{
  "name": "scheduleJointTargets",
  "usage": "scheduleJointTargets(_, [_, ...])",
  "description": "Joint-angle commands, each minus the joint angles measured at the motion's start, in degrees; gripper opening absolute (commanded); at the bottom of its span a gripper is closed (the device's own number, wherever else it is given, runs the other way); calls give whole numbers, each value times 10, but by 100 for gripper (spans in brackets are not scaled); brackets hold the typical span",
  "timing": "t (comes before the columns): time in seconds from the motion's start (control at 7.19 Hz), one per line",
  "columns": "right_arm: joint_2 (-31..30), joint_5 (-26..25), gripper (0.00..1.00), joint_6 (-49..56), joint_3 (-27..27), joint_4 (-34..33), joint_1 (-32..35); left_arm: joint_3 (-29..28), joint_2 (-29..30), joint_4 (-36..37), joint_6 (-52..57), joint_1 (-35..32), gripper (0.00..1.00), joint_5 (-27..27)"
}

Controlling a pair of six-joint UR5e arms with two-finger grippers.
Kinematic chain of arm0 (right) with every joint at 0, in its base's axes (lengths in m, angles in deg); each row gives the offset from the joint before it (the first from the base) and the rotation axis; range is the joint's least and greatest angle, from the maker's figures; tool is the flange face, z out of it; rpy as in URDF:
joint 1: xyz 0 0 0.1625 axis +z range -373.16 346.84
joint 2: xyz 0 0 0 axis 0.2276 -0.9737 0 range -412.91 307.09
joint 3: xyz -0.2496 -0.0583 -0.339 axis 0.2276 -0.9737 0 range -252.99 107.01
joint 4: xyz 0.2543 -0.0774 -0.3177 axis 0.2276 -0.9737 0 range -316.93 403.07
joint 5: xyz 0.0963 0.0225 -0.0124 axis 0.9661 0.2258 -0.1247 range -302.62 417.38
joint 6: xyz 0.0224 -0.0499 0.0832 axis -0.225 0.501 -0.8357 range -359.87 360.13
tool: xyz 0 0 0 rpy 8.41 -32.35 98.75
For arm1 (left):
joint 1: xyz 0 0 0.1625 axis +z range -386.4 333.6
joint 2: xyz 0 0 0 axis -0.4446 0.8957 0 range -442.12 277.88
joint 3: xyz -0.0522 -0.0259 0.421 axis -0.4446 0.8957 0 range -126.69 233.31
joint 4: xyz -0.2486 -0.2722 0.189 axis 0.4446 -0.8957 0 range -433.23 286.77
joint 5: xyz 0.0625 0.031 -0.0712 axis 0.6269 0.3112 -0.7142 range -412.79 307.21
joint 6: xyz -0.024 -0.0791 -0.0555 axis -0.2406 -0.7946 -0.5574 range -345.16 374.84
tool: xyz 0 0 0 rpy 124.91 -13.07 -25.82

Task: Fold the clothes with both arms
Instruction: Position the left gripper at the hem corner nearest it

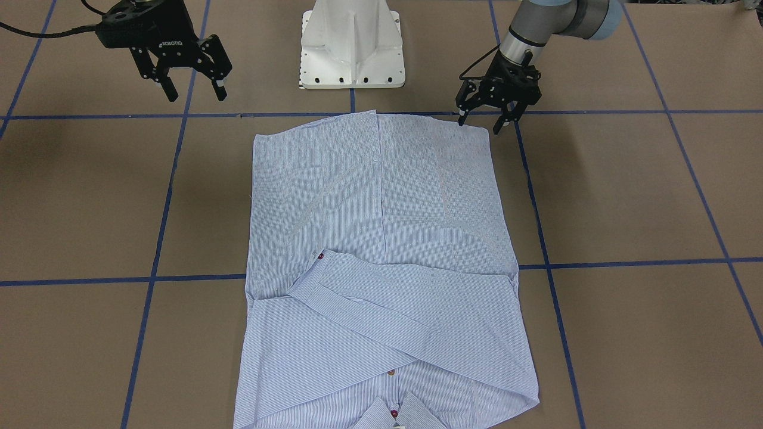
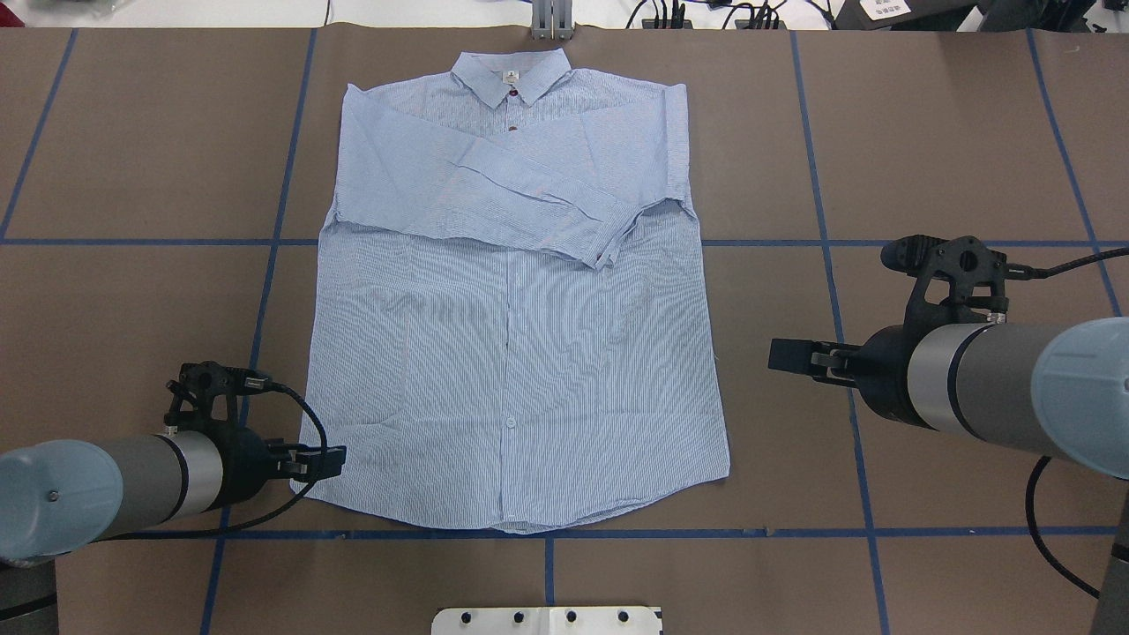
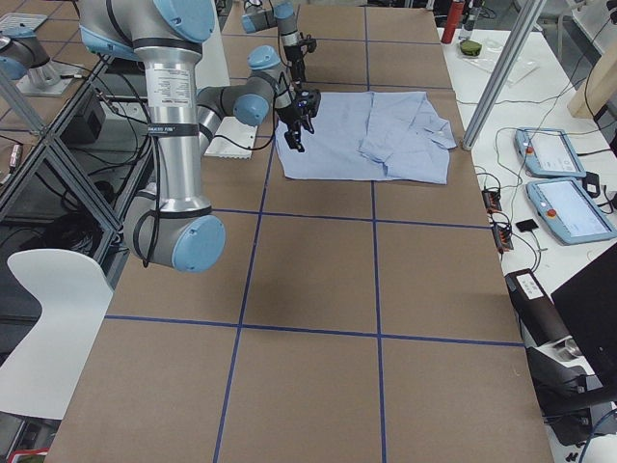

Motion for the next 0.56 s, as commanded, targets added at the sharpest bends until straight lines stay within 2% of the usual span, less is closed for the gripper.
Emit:
scheduleJointTargets(0.0, [0,-1,100,1,0,0,-1,-13,-1,0,0,1,90,-1])
scheduleJointTargets(0.42, [-1,-1,100,1,-1,0,0,-31,2,-1,-8,5,90,0])
